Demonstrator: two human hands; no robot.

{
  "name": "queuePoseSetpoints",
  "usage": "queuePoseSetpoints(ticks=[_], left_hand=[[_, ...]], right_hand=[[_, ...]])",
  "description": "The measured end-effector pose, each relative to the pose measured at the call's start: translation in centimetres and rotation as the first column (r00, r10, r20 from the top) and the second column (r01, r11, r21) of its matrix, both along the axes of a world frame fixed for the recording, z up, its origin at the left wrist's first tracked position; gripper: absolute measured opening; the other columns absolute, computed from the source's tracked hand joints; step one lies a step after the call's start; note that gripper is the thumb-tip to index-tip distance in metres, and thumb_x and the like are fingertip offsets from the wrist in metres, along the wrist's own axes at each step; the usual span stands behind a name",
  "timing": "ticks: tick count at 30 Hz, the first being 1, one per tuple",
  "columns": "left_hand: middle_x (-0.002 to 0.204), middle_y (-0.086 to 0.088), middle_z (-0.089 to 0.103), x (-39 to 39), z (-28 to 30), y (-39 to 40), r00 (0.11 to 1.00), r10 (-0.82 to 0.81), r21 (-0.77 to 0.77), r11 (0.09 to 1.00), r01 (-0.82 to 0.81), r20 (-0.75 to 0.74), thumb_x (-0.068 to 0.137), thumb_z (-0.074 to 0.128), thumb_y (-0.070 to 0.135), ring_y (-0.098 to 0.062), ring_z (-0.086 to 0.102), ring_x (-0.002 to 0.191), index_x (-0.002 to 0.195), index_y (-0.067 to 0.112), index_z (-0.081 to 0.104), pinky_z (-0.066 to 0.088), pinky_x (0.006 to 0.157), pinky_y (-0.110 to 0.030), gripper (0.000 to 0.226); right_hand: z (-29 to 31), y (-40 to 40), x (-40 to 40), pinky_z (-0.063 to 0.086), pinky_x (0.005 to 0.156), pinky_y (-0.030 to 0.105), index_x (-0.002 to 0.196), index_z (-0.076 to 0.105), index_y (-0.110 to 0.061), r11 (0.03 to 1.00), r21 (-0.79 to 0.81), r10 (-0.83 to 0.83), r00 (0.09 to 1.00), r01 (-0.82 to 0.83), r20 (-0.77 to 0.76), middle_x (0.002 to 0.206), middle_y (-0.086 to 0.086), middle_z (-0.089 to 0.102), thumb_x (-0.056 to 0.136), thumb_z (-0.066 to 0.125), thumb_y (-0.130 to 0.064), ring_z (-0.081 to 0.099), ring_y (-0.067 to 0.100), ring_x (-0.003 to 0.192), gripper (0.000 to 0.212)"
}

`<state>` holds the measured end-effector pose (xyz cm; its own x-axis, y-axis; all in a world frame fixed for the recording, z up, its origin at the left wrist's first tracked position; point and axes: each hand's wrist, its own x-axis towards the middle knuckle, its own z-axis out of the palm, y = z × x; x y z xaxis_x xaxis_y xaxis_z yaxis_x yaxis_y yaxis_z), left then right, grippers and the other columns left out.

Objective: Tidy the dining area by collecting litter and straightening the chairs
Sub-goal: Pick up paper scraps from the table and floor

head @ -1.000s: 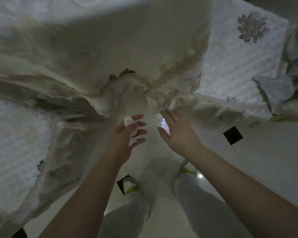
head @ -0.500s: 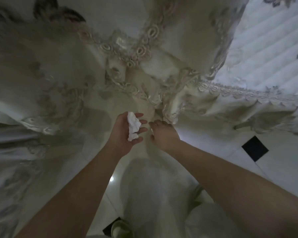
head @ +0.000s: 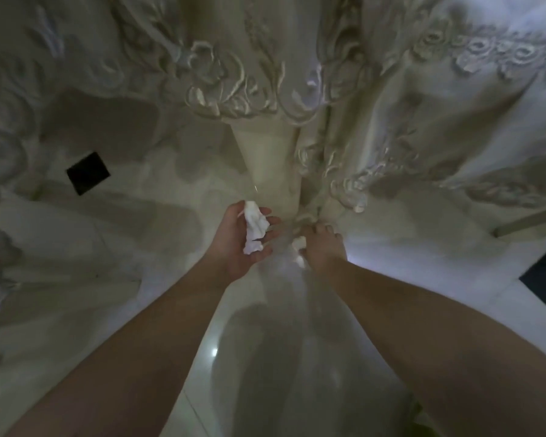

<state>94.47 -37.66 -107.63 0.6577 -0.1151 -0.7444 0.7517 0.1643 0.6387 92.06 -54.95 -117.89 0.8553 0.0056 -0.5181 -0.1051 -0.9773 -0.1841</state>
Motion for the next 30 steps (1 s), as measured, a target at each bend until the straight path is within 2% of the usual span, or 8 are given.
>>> queuePoseSetpoints(ticks=[5, 9, 12, 14, 19, 21, 25, 30], left_hand=[[0.100, 0.000, 0.073, 0.7, -0.7, 0.2, 0.995, -0.097, 0.002, 0.995, 0.097, -0.023, 0.096, 0.037, 0.050, -0.016, 0.069, 0.086, 0.105, 0.024, 0.062, 0.055, 0.068, -0.036, 0.037], [0.102, 0.000, 0.072, 0.8, -0.5, 0.8, 0.995, -0.094, 0.015, 0.995, 0.095, -0.041, 0.095, 0.040, 0.050, -0.018, 0.069, 0.088, 0.105, 0.023, 0.062, 0.051, 0.073, -0.039, 0.037], [0.102, -0.001, 0.071, 0.8, -0.7, 1.1, 0.993, -0.099, 0.038, 0.994, 0.101, -0.060, 0.094, 0.041, 0.051, -0.018, 0.068, 0.088, 0.105, 0.022, 0.063, 0.051, 0.071, -0.038, 0.038], [0.102, 0.000, 0.070, 1.0, -0.6, 1.2, 0.995, -0.081, 0.047, 0.995, 0.084, -0.049, 0.092, 0.045, 0.051, -0.017, 0.068, 0.087, 0.105, 0.023, 0.063, 0.054, 0.068, -0.037, 0.035], [0.080, 0.002, 0.070, 1.1, -0.4, 1.3, 0.998, -0.052, 0.002, 0.999, 0.052, 0.024, 0.094, 0.042, 0.058, -0.016, 0.064, 0.073, 0.098, 0.019, 0.063, 0.049, 0.068, -0.031, 0.044], [0.078, -0.002, 0.067, 0.0, 0.4, 0.6, 0.998, -0.060, -0.078, 0.995, 0.062, 0.025, 0.091, 0.035, 0.068, -0.017, 0.058, 0.071, 0.102, 0.014, 0.061, 0.043, 0.063, -0.028, 0.060], [0.091, -0.003, 0.071, -3.8, 4.7, -1.3, 0.994, 0.091, -0.328, 0.939, -0.107, -0.065, 0.087, 0.029, 0.073, -0.017, 0.064, 0.074, 0.109, 0.015, 0.057, 0.045, 0.048, -0.020, 0.068], [0.097, 0.002, 0.070, -10.1, 14.6, -3.2, 0.961, 0.199, -0.318, 0.914, -0.252, -0.190, 0.087, 0.032, 0.075, -0.013, 0.064, 0.075, 0.111, 0.022, 0.064, 0.049, 0.064, -0.027, 0.066]], right_hand=[[-0.8, 0.2, -0.2, 0.033, 0.098, 0.039, 0.132, 0.046, -0.016, 0.999, -0.036, 0.008, 1.000, -0.008, 0.017, 0.135, 0.011, 0.046, 0.091, 0.056, -0.033, 0.040, 0.029, 0.124, 0.046], [-0.7, 0.3, 0.4, 0.042, 0.088, 0.033, 0.111, 0.060, -0.011, 0.973, 0.206, -0.096, 0.995, 0.101, -0.033, 0.116, 0.011, 0.060, 0.089, 0.058, -0.027, 0.055, 0.029, 0.111, 0.027], [0.9, 1.3, 1.2, 0.042, 0.068, 0.020, 0.106, 0.061, -0.006, 0.737, 0.576, -0.331, 0.932, 0.354, -0.148, 0.099, 0.006, 0.060, 0.084, 0.066, -0.017, 0.061, 0.022, 0.095, 0.025], [2.5, 2.2, 1.9, 0.039, 0.062, 0.026, 0.080, 0.060, -0.006, 0.533, 0.741, -0.326, 0.907, 0.410, -0.267, 0.077, 0.007, 0.055, 0.076, 0.064, -0.012, 0.056, 0.017, 0.070, 0.009], [4.8, 3.1, 3.1, 0.033, 0.058, 0.031, 0.042, 0.048, -0.022, 0.394, 0.717, -0.417, 0.807, 0.575, -0.418, 0.051, 0.003, 0.045, 0.082, 0.052, -0.004, 0.042, 0.021, 0.057, 0.045], [5.8, 2.7, 1.8, 0.033, 0.060, 0.033, 0.047, 0.051, -0.018, 0.343, 0.702, -0.447, 0.766, 0.624, -0.462, 0.056, 0.007, 0.047, 0.084, 0.054, -0.004, 0.044, 0.023, 0.059, 0.039], [10.9, 0.7, -2.9, 0.040, 0.067, 0.037, 0.080, 0.058, 0.012, 0.035, 0.713, -0.475, 0.639, 0.701, -0.605, 0.082, 0.024, 0.050, 0.089, 0.056, 0.001, 0.048, 0.030, 0.074, 0.014], [22.7, -3.0, -9.3, 0.054, 0.075, 0.025, 0.104, 0.061, 0.000, -0.190, 0.629, -0.428, 0.513, 0.754, -0.744, 0.088, 0.014, 0.067, 0.088, 0.063, 0.001, 0.067, 0.017, 0.075, 0.015]])
